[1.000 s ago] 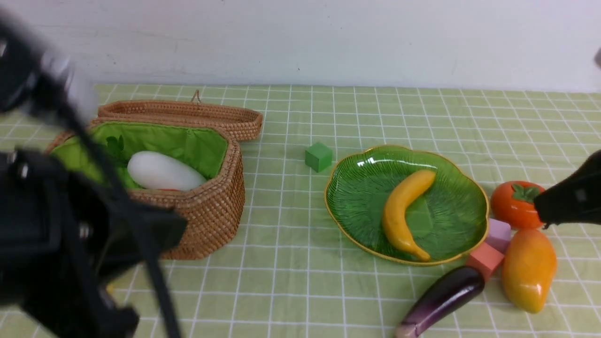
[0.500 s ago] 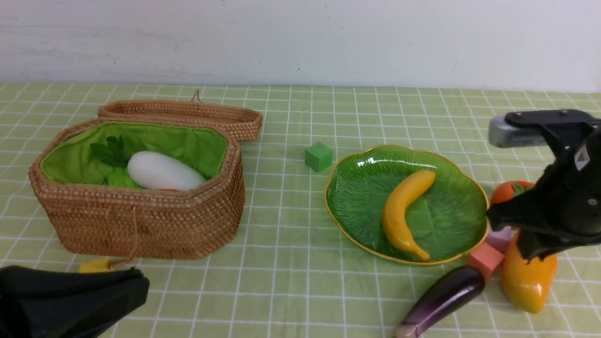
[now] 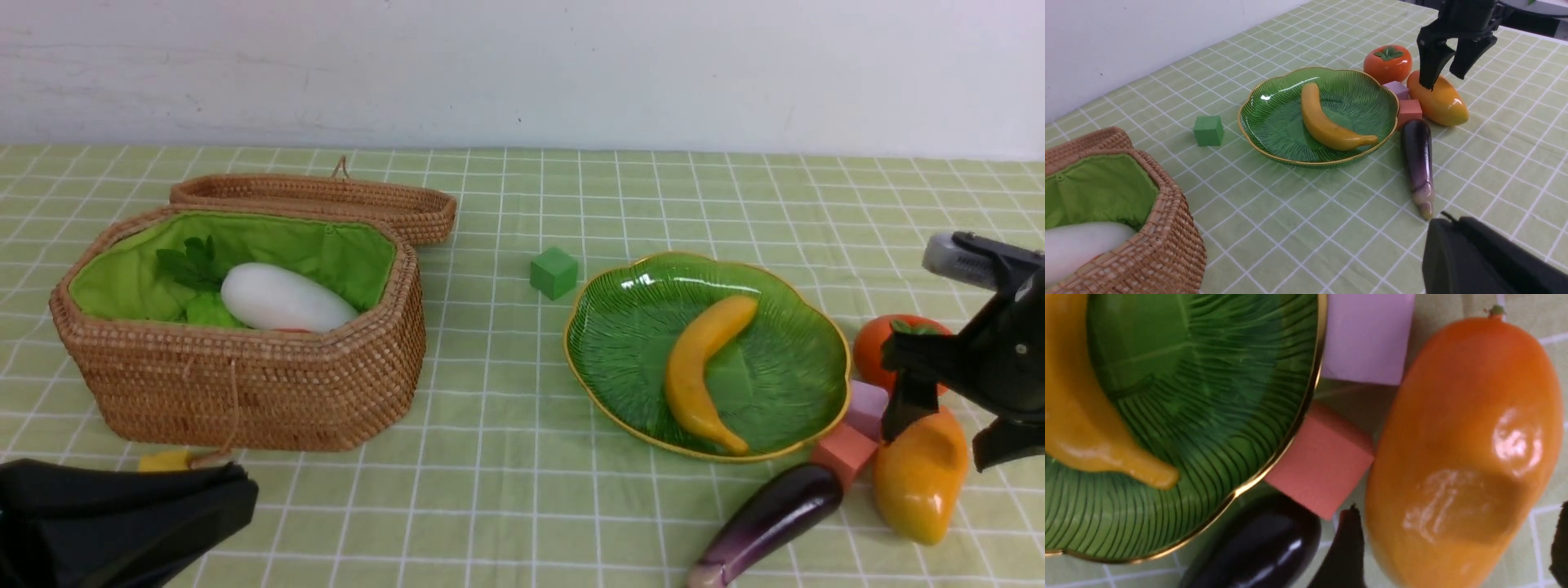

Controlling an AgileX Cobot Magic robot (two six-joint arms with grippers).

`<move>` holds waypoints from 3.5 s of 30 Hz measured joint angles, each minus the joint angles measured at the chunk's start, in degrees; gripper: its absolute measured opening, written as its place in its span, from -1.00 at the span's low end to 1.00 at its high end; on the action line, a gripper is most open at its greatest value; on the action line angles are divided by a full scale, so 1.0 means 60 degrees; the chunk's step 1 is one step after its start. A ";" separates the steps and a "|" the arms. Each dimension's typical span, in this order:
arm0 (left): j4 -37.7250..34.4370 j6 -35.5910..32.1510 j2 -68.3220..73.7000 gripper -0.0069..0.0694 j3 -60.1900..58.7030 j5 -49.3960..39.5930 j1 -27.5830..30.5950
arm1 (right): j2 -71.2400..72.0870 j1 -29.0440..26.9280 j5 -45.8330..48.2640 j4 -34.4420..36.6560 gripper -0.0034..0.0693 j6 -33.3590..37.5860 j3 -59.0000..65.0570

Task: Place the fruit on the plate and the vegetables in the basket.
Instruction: Use the right arm to grab a mango and put it into the right plate, then grab a tomato with your right arm and place it on the plate on the right.

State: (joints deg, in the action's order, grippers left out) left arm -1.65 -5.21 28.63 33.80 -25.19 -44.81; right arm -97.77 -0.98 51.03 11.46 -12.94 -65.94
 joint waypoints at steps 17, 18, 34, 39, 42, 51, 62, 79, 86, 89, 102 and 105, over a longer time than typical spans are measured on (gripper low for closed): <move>-0.0037 0.0000 0.0000 -0.85 0.0000 0.0000 0.0000 | -0.0808 -0.0029 -0.0447 -0.0203 0.69 0.0029 -0.0029; -0.0037 0.0000 0.0000 -0.85 0.0000 0.0000 0.0000 | -0.0858 -0.0029 -0.0412 -0.0203 0.69 0.0036 -0.0067; -0.0044 0.0000 0.0000 -0.85 0.0000 0.0000 0.0000 | -0.0832 -0.0029 -0.0136 -0.0500 0.68 0.0549 -0.0124; -0.0044 0.0000 0.0000 -0.85 0.0000 0.0000 0.0000 | -0.0444 -0.0020 0.0025 -0.1009 0.64 0.0560 -0.0074; -0.0044 0.0000 0.0000 -0.85 0.0000 0.0000 0.0000 | -0.0202 -0.0020 0.0222 -0.1118 0.63 0.0560 -0.0074; 0.0149 0.0000 0.0000 -0.85 0.0000 0.0039 0.0000 | 0.0884 0.0398 0.0343 0.0564 0.60 0.1662 -0.0226; 0.0576 0.0009 0.0000 -0.84 0.0000 0.1538 0.0000 | -0.1431 0.1508 -0.1574 0.1952 0.58 0.3002 -0.2333; 0.0275 0.0038 0.0000 -0.81 0.0000 0.2004 0.0000 | -0.1448 0.1508 -0.0701 0.0732 0.94 0.2990 -0.3216; 0.0275 0.0038 0.0000 -0.81 0.0000 0.2076 0.0000 | -0.0780 0.0638 0.0243 -0.1115 0.71 0.1143 -0.3960; 0.0275 0.0038 0.0000 -0.80 0.0000 0.2076 0.0000 | -0.1089 -0.0238 0.0514 -0.1395 0.68 0.0348 -0.3972; 0.0358 0.0030 0.0000 -0.78 0.0000 0.2086 0.0000 | -0.3455 -0.2029 -0.0531 0.2018 0.77 0.1956 -0.4048; 0.0477 0.0030 0.0000 -0.77 0.0000 0.2086 0.0000 | -0.3761 -0.2049 -0.0878 0.2969 0.77 0.2426 -0.4103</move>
State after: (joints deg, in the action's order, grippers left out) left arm 1.21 -5.03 28.63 33.80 -12.67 -44.81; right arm -120.34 -13.27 45.76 29.28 1.62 -90.56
